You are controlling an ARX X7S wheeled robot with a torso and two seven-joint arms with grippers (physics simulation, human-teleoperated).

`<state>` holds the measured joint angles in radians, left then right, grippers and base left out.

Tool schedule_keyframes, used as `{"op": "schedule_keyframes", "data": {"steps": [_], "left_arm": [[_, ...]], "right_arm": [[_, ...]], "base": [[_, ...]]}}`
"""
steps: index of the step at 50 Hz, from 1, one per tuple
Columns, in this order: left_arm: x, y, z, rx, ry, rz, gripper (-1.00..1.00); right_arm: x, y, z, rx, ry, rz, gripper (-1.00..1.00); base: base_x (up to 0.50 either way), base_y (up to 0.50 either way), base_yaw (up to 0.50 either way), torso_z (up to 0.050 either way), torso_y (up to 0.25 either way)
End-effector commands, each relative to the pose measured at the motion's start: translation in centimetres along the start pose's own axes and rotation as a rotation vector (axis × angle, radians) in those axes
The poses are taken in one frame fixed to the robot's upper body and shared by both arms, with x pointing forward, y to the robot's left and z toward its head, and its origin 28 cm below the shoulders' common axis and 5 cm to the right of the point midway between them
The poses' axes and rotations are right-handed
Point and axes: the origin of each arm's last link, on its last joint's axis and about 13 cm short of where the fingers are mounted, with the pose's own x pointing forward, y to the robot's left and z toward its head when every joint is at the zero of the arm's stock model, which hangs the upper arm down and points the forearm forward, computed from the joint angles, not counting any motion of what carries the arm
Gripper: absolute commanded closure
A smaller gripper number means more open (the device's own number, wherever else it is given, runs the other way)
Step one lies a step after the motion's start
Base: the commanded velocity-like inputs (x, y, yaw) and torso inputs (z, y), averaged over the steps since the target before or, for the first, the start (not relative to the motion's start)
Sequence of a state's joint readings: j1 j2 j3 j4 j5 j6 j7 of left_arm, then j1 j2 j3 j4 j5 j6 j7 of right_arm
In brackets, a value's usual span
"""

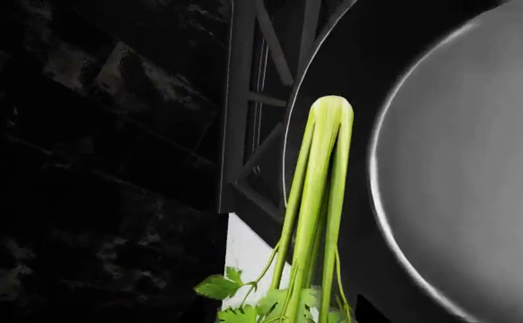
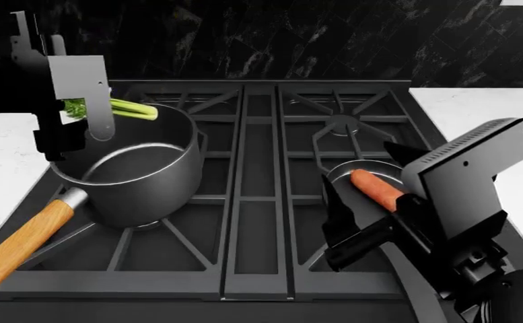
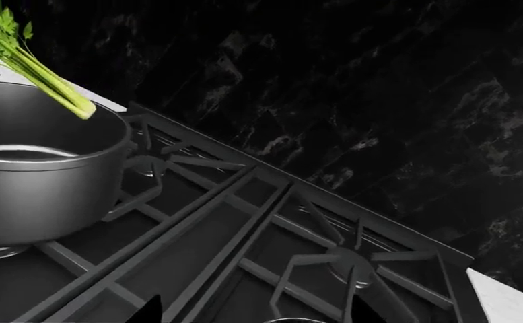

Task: Place both pans onto different burners. Then place the celery and the sausage on different pans.

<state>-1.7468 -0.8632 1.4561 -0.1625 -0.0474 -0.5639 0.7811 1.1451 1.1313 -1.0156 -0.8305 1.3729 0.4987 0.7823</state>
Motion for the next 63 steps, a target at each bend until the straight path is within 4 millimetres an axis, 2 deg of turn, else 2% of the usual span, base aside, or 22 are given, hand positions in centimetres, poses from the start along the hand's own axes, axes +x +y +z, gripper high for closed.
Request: {"op": "schedule_keyframes", "data": {"steps": [1,26,27,43,50,63], "left_arm": [[0.0,0.2,0.8,0.014,-0.025,0.009,1.00],[-0.1,-0.4,1.4,0.067,-0.046,-0.028,1.00],[-0.1,-0.4,1.4,0.067,-0.046,-0.027,-1.00],[-0.8,0.0,1.9,0.047,-0.103,-0.006,-1.00],[-2.0,0.4,2.6,-0.019,-0.227,0.015,-1.00],[-4.2,0.0,2.3,-0.143,-0.403,0.040,-1.00]], "right_arm": [[0.1,-0.1,-0.3,0.012,-0.005,0.000,-1.00],[-0.3,0.0,-0.2,0.014,-0.014,-0.006,-1.00],[-0.3,0.0,-0.1,0.014,-0.015,-0.006,-1.00],[-0.4,-0.3,-0.3,0.032,-0.011,-0.014,-1.00],[-0.3,-0.2,-0.3,0.028,-0.008,-0.011,-1.00],[-0.5,-0.1,0.1,0.013,-0.012,-0.008,-1.00]], "base": [[0.00,0.00,0.00,0.000,0.000],[0.00,0.00,0.00,0.000,0.000],[0.00,0.00,0.00,0.000,0.000],[0.00,0.00,0.00,0.000,0.000],[0.00,0.00,0.00,0.000,0.000],[0.00,0.00,0.00,0.000,0.000]]}}
